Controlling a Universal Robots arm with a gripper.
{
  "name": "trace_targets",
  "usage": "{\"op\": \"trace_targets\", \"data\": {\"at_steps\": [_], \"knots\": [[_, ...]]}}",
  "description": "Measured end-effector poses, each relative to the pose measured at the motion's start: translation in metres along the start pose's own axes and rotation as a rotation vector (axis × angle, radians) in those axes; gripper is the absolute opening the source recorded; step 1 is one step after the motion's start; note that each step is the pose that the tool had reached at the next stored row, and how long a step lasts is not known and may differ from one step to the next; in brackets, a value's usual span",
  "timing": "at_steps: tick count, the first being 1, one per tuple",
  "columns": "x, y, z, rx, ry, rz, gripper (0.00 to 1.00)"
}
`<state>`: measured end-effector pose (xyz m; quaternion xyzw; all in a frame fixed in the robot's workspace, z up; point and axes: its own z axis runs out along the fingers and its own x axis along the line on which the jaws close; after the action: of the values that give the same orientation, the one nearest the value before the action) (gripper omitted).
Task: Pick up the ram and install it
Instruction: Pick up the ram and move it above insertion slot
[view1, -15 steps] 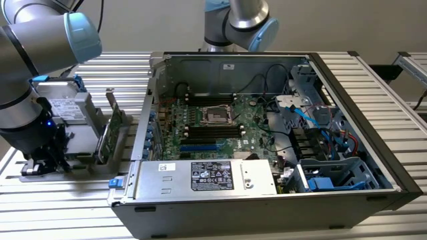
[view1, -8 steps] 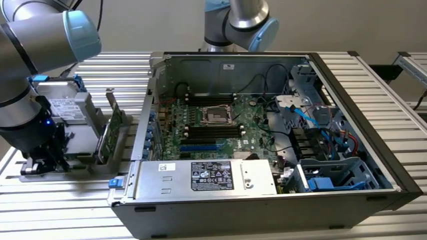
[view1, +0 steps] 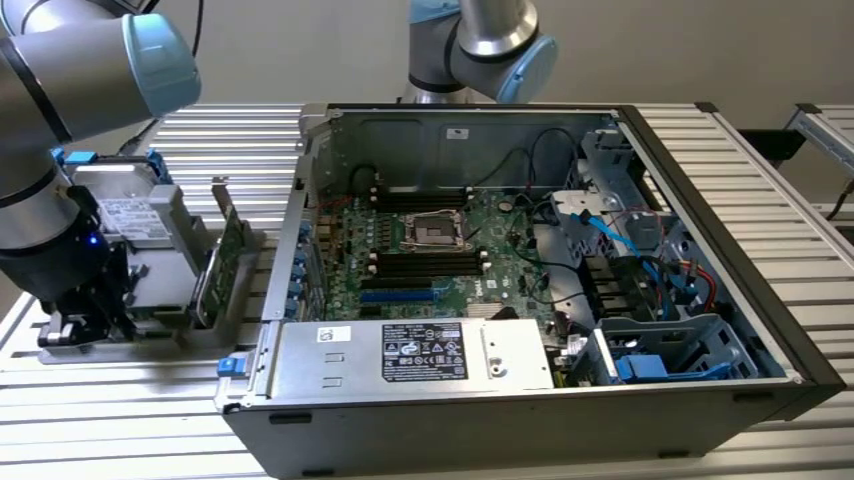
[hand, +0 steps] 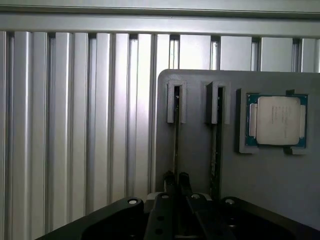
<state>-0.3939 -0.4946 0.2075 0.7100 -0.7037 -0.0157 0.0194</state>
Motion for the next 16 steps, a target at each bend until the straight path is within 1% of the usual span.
{"op": "trace_targets", "data": {"at_steps": [11, 16], "knots": [[-0.003, 0.0007, -0.0147, -0.0001, 0.0000, 0.000, 0.13], [-0.004, 0.0011, -0.0248, -0.0006, 0.0000, 0.000, 0.13]]}}
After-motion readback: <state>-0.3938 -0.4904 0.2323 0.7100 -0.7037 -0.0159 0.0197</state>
